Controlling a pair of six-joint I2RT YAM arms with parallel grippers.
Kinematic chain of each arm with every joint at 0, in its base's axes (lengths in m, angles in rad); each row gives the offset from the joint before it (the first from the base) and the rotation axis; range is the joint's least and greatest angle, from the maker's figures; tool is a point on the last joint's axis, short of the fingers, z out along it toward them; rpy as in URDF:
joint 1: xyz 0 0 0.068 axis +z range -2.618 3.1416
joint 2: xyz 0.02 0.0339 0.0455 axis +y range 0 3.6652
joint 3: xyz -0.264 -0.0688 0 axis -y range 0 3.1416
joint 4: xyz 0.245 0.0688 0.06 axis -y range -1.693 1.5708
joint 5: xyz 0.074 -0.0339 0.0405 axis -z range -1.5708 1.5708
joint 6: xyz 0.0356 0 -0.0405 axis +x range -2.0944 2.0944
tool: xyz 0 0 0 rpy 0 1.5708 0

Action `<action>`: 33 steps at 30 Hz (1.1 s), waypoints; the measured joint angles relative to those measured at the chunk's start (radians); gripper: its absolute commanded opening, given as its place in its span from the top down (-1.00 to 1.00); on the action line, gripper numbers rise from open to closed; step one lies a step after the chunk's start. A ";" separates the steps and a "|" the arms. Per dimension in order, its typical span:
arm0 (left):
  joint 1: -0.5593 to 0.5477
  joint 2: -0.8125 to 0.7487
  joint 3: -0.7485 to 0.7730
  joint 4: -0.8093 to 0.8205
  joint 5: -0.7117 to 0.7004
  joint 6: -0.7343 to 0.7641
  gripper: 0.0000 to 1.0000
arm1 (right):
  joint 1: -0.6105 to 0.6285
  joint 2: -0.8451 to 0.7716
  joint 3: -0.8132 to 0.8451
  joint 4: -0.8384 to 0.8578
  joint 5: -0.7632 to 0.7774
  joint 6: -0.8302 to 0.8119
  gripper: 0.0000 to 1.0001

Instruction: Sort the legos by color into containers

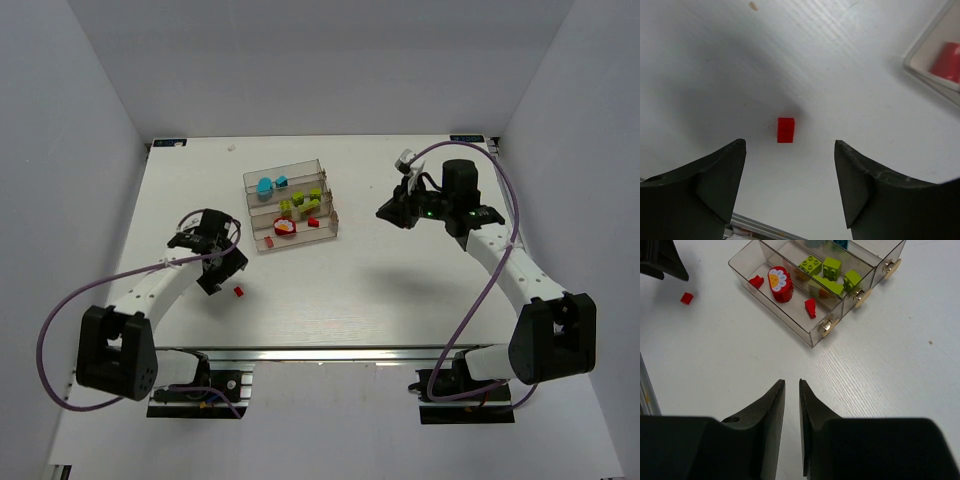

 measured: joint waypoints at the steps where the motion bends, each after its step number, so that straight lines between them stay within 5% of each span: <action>1: -0.003 0.023 -0.005 -0.007 -0.004 -0.004 -0.61 | -0.005 0.000 0.000 0.000 0.001 0.000 0.52; 10: -0.010 0.132 -0.039 0.005 -0.003 -0.016 -0.51 | -0.014 0.000 0.000 0.002 0.009 0.007 0.52; 33: -0.050 0.272 0.007 0.055 0.004 0.018 0.33 | -0.039 0.000 0.000 0.003 0.009 0.011 0.53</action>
